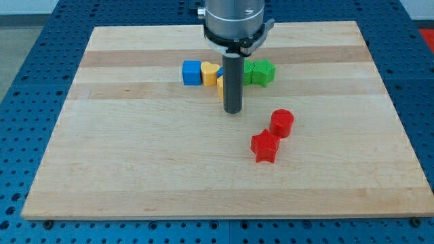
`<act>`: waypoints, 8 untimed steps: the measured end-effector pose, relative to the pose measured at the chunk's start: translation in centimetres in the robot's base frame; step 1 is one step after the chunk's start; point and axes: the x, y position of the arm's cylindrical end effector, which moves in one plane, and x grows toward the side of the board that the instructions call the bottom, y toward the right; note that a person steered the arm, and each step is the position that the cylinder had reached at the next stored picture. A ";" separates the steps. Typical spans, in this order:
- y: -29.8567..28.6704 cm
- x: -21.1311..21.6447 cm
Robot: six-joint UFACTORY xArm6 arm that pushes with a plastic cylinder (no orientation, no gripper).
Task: Slide the red circle into the hexagon
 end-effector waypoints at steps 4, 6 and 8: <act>10.6 -1.2; 11.5 2.6; 11.2 3.5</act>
